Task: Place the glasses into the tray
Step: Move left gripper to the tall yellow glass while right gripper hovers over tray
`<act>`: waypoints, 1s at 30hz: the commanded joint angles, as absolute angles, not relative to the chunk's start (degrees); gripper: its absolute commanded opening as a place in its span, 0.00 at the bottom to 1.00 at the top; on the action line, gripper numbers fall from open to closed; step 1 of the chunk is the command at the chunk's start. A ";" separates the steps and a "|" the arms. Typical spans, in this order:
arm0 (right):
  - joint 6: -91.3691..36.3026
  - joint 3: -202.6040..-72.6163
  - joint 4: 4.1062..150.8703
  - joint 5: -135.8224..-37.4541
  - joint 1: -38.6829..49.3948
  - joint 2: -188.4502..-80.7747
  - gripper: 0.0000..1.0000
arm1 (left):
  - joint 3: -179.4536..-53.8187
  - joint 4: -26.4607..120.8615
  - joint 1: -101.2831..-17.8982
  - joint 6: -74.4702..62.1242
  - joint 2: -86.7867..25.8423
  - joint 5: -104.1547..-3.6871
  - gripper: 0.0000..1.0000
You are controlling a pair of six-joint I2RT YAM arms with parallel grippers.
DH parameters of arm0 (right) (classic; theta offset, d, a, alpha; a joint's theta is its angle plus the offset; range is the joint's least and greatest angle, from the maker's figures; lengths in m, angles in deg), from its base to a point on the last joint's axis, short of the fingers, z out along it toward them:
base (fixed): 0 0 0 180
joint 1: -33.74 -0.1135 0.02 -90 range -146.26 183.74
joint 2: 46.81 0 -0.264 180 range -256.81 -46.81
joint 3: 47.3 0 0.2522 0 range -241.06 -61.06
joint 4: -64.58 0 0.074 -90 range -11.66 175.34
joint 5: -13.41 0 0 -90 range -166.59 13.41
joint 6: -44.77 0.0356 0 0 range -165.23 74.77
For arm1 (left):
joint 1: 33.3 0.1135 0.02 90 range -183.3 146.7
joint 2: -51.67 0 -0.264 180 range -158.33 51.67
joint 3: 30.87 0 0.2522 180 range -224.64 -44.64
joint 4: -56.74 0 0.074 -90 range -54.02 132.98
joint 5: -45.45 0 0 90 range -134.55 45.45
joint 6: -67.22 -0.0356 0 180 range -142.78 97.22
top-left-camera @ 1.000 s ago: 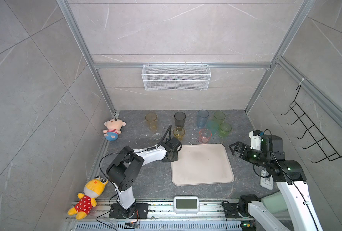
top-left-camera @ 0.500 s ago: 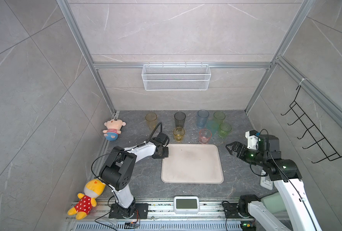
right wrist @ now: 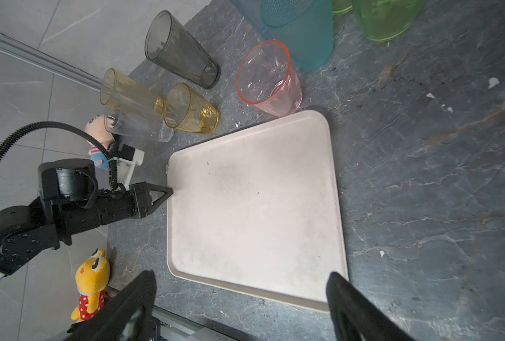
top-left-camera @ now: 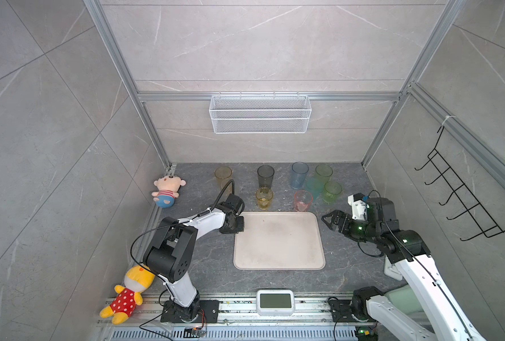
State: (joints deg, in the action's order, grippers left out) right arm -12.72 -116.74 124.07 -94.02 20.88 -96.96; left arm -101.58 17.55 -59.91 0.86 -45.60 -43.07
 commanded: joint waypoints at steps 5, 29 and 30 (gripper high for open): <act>-8.45 -116.61 118.96 -85.55 9.26 -101.30 0.92 | -103.95 13.29 -59.40 1.41 -40.19 -42.38 0.31; -5.94 -119.56 108.89 -66.43 -17.86 -121.59 0.93 | -134.04 -2.71 -47.92 3.50 -39.14 -37.97 0.59; -6.06 -119.23 108.69 -66.02 -17.99 -121.69 0.94 | -135.36 -2.85 -47.27 3.50 -40.16 -37.96 0.59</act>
